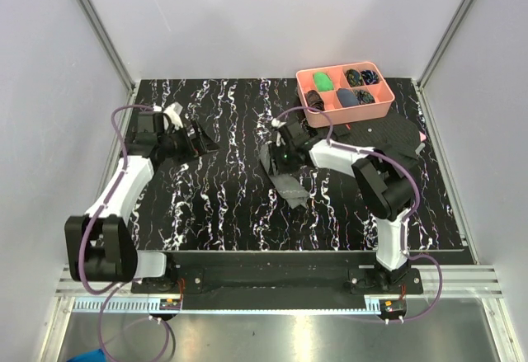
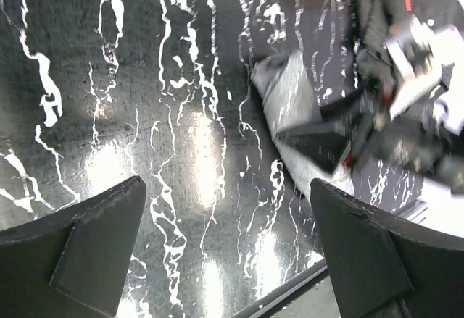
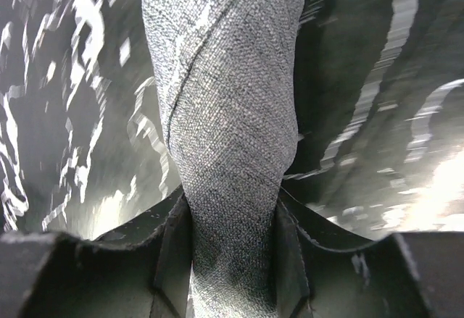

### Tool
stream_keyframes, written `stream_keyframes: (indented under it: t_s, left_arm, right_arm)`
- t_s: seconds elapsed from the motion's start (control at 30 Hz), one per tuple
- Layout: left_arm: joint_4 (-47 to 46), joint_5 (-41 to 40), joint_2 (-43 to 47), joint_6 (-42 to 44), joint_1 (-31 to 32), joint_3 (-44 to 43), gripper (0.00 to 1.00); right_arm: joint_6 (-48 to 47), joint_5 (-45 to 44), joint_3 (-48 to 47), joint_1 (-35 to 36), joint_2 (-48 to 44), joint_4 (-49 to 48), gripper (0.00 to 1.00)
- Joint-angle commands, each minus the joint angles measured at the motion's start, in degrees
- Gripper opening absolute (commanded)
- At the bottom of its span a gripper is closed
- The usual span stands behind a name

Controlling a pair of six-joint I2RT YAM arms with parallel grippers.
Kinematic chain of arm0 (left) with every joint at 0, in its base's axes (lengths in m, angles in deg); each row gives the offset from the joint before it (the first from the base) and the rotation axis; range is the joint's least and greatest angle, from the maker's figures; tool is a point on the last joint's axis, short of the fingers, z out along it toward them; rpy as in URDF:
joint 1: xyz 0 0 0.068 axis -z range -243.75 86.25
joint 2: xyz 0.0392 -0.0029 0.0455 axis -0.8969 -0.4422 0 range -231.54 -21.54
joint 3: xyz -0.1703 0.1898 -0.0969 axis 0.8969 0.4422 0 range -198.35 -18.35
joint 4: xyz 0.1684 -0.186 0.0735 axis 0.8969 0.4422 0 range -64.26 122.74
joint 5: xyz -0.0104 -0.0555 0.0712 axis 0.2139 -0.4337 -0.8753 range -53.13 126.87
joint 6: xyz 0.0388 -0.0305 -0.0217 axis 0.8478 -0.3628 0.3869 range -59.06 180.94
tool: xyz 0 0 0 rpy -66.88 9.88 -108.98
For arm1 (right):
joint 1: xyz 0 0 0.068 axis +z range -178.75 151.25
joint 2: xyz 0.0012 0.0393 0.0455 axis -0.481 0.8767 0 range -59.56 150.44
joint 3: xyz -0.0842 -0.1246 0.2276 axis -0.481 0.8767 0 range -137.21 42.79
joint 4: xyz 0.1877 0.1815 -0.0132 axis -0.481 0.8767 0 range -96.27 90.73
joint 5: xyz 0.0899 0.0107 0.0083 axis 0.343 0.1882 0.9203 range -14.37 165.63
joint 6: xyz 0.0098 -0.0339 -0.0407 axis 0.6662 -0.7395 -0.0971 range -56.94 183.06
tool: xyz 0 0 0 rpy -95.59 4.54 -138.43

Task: Fold the napkin, place the utensils inside, and roll it up
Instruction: Roll the napkin with the utensil

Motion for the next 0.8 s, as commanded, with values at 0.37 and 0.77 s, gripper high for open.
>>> stream_keyframes:
  t_s: [0.37, 0.77]
  left_arm:
    - [3.9, 3.1, 17.3, 9.7, -2.4, 7.4, 0.99]
    - [2.5, -3.7, 30.6, 10.7, -2.5, 10.4, 0.99]
  right_arm:
    - [5.9, 0.5, -3.8, -6.7, 3.4, 8.2, 0.82]
    - [-0.1, -1.6, -1.7, -6.7, -21.4, 5.6, 1.0]
